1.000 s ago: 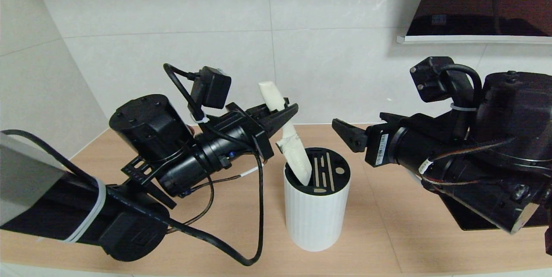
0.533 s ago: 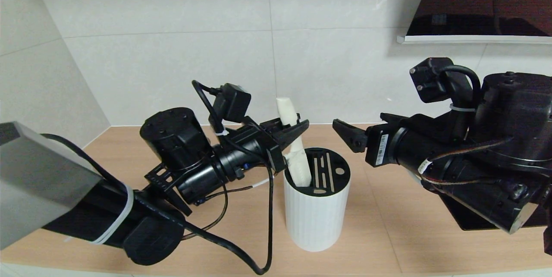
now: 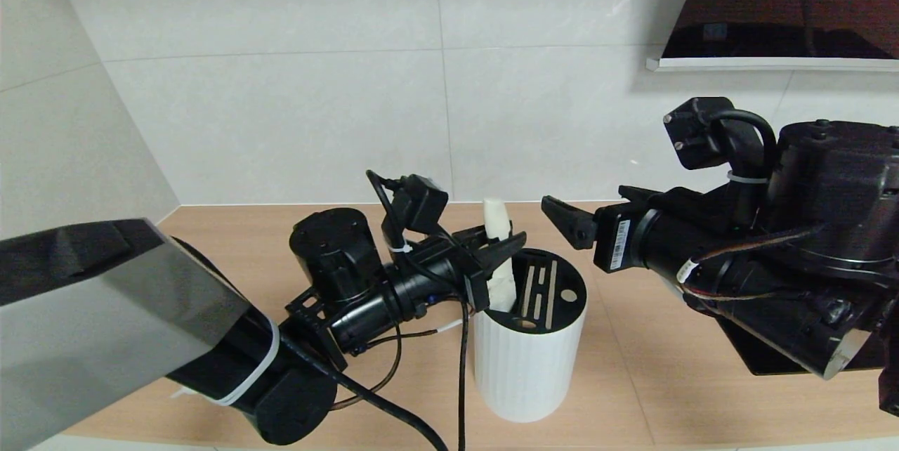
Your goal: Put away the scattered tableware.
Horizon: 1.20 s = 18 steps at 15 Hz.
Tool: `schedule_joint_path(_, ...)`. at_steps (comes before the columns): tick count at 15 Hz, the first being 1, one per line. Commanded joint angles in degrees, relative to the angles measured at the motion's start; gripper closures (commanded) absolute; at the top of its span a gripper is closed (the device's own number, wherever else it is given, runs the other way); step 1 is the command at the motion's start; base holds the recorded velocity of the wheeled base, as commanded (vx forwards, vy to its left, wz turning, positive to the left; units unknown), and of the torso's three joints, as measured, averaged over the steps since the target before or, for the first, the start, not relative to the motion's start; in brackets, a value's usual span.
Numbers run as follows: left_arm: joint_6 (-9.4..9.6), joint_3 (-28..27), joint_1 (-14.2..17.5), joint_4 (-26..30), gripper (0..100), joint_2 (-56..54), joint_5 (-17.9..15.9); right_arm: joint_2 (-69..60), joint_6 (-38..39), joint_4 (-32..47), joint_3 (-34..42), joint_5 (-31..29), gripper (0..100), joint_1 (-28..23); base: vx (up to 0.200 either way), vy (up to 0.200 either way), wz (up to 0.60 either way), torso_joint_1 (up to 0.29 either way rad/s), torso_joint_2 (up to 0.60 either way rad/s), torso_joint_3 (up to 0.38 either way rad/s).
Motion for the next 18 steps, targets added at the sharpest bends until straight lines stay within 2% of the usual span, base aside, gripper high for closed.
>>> schedule_joint_path(1, -0.01, -0.1, -0.2, -0.2, 100, 1.8, 0.0, 0.1, 0.0, 0.0, 0.0, 0.0, 0, 0.0, 0.0, 0.0, 0.0, 0.0, 0.0, 0.0)
schedule_joint_path(7, -0.01, -0.2, -0.4, -1.7, 100, 2.8, 0.1, 0.2, 0.0, 0.0, 0.1, 0.0, 0, 0.0, 0.0, 0.0, 0.0, 0.0, 0.0, 0.0)
schedule_joint_path(8, -0.01, -0.2, -0.4, -1.7, 0, 2.9, 0.1, 0.2, 0.0, 0.0, 0.0, 0.0, 0, 0.0, 0.0, 0.0, 0.0, 0.0, 0.0, 0.0)
schedule_joint_path(14, -0.01, -0.1, -0.4, -1.9, 0, 1.4, 0.8, 0.2, 0.0, 0.0, 0.1, 0.0, 0, 0.0, 0.0, 0.0, 0.0, 0.0, 0.0, 0.0)
schedule_joint_path(17, -0.19, 2.3, -0.5, -2.0, 0, -6.1, 1.4, 0.1, 0.0, 0.0, 0.1, 0.0, 0, -0.1, 0.0, 0.0, 0.0, 0.0, 0.0, 0.0)
schedule_joint_path(18, -1.33, 4.7, -0.4, -1.7, 0, -14.4, 1.5, -0.7, 0.0, 0.0, 0.1, -0.1, 0, -1.7, 0.0, 0.0, 0.0, 0.0, 0.0, 0.0)
